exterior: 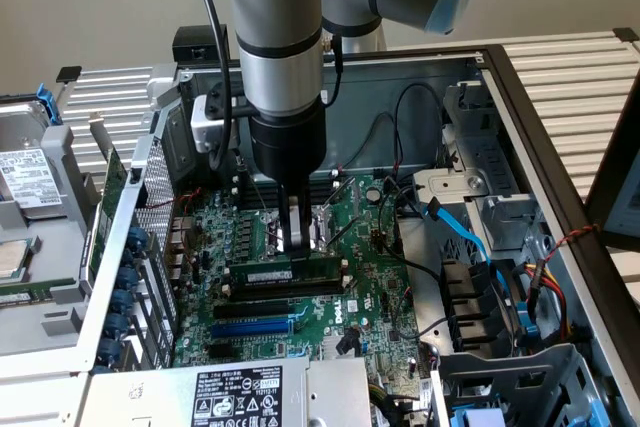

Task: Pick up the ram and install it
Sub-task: 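Insert the ram into the slot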

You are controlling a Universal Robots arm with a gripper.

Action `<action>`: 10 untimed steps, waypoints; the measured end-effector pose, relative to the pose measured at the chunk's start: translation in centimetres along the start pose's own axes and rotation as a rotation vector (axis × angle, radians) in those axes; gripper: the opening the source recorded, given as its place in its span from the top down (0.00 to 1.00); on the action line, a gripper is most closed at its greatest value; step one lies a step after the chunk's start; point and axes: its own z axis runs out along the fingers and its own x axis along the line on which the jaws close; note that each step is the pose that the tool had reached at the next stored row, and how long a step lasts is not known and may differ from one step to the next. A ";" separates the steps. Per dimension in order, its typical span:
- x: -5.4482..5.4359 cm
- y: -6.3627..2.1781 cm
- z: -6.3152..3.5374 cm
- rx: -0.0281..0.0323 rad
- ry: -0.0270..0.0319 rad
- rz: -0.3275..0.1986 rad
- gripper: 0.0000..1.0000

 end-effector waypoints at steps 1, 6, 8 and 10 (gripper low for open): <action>0.0 0.00 -0.01 -0.0002 0.0002 0.000 0.87; 0.0 0.00 0.01 -0.0002 0.0003 0.000 0.87; 0.0 -0.01 0.03 -0.0001 0.0002 0.000 0.87; -0.1 0.00 0.04 -0.0002 0.0002 0.000 0.87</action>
